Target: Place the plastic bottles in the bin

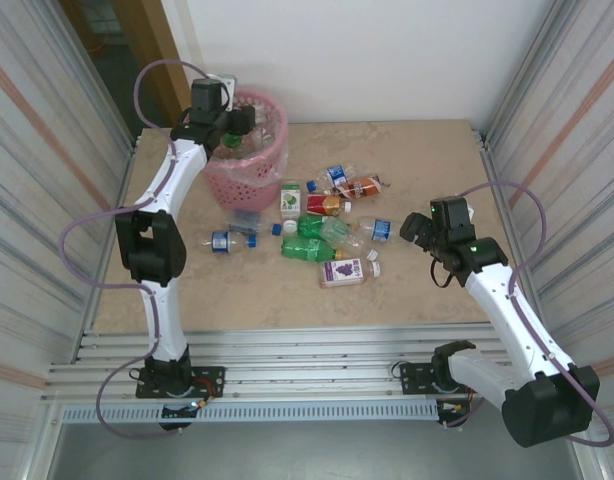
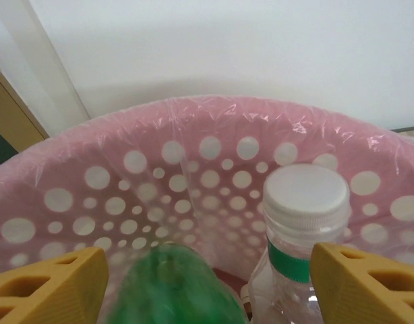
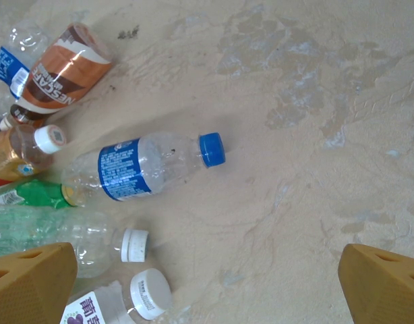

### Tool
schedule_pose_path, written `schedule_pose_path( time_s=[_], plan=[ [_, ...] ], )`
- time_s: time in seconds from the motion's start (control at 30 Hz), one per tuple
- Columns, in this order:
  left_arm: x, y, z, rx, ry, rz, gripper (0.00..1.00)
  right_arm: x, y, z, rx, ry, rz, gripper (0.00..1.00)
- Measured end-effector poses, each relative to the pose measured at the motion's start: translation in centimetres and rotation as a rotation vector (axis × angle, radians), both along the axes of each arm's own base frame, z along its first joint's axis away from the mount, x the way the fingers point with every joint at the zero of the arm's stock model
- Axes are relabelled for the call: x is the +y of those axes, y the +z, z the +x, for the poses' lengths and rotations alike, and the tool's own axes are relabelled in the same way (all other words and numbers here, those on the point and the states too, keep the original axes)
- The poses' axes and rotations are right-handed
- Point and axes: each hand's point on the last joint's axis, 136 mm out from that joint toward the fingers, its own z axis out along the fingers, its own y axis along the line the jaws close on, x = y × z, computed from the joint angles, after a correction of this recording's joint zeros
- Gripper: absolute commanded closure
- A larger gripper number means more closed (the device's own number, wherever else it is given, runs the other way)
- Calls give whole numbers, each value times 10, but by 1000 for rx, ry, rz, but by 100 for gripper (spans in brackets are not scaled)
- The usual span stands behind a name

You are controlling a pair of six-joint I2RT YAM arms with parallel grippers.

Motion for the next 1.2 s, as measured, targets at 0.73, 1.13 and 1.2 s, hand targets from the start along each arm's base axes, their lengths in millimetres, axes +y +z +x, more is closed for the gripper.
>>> schedule_pose_path(
  time_s=[0.73, 1.13, 1.2],
  plan=[
    [10, -14, -3, 26, 0, -40, 64, 1, -2, 2, 7, 2, 1, 2],
    [-6, -14, -7, 44, -76, -109, 49, 2, -6, 3, 21, 4, 1, 2],
    [-7, -9, -10, 40, -81, -116, 44, 2, -6, 3, 21, 4, 1, 2]
  ],
)
